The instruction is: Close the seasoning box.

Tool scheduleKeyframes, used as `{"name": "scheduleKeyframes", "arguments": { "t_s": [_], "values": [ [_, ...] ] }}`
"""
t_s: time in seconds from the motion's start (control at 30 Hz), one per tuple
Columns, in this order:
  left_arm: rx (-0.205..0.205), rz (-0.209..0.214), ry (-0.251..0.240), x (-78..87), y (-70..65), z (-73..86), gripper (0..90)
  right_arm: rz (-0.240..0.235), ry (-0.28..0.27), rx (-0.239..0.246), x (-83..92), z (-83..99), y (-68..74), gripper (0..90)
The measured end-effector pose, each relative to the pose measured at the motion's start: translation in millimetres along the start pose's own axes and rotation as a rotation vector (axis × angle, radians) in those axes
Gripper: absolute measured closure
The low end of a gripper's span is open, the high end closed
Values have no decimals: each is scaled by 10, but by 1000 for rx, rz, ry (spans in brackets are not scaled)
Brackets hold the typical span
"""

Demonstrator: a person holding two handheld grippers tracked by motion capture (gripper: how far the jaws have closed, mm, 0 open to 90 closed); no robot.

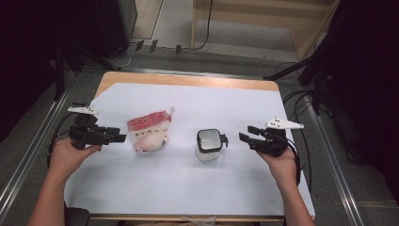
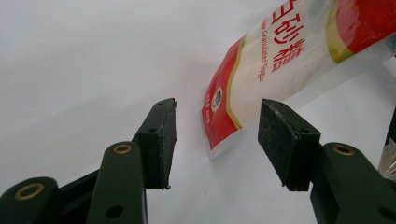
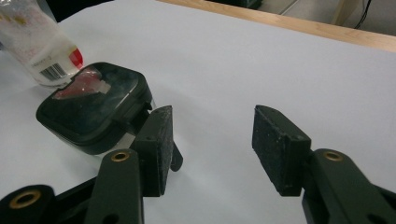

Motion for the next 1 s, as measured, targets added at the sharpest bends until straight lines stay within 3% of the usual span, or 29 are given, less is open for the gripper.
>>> {"name": "scheduleKeyframes", "arguments": {
  "t_s": [0.13, 0.23, 0.47, 1.0],
  "values": [
    [-3, -10, 10, -23, 0, -2, 466, 11, 9, 4, 1, 47, -48, 443],
    [-6, -14, 11, -38, 3, -4, 460, 29, 6, -30, 2, 73, -110, 407],
    [-3, -21, 11, -61, 3, -1, 449, 61, 16, -38, 1, 121, -211, 361],
    [5, -39, 9, -70, 30, 1, 451, 76, 30, -43, -19, 167, -220, 340]
  ]
}}
Point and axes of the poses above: each handheld gripper's, and its own axes: x roughly backward along the jaws, z roughly out of its underside, y roughly to its left, the point moved 5 cm from there along -x, roughly forward along the jaws, and after that the axes turned 1 degree about z, right-handed, at the moved point
